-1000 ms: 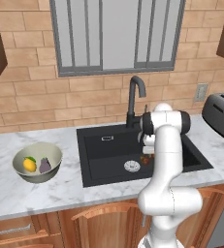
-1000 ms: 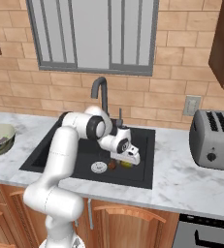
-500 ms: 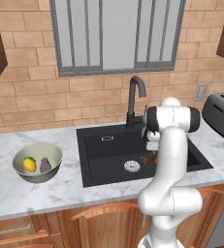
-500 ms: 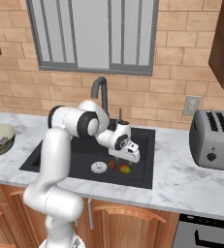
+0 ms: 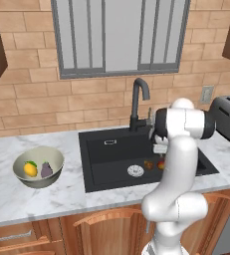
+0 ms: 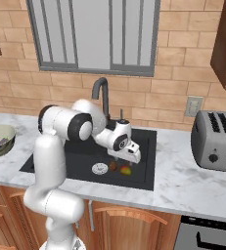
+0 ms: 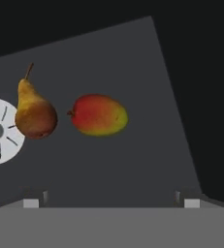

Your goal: There is a mixed pile of frozen fruits and vegetables on the counter. Locate all the frozen vegetables and place the items in a bowl on the counter. Take all the frozen fruits and defrost them in a running sink.

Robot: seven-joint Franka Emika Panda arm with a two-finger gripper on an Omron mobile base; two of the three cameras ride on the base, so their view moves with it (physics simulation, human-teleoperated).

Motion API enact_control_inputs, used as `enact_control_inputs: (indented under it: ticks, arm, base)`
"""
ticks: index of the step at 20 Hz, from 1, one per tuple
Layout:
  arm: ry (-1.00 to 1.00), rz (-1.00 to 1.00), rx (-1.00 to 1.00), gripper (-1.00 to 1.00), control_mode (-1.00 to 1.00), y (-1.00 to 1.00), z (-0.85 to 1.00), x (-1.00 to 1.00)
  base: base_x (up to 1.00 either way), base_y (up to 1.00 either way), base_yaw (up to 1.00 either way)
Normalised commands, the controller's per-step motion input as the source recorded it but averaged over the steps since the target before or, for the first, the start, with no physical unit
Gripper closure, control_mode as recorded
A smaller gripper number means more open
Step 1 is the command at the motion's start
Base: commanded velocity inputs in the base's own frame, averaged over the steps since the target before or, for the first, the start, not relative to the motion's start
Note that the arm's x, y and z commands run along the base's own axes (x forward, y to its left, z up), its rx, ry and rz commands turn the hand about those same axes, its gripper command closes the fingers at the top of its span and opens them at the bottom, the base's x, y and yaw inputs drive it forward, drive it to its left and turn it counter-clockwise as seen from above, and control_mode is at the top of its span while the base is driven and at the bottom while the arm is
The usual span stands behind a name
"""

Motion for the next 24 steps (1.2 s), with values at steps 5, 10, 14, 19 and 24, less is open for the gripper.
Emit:
enact_control_inputs:
  ticks: [5,10,14,19,24]
  arm:
    - [-0.09,0.02,0.0,-1.0,-1.0,0.05,0.8,-0.4]
    - [-0.08,0.02,0.02,-1.0,-1.0,0.05,0.93,-0.36]
    - [-0.07,0.01,0.02,-1.0,-1.0,0.15,0.99,-0.36]
    - [-0.08,0.0,0.01,-1.0,-1.0,0.24,0.97,-0.34]
    - [-0.07,0.0,0.03,-1.0,-1.0,0.19,0.95,-0.43]
  base:
    - [0.0,0.0,0.0]
    - [0.0,0.0,0.0]
    - [0.0,0.0,0.0]
    - [0.0,0.0,0.0]
    - [0.0,0.0,0.0]
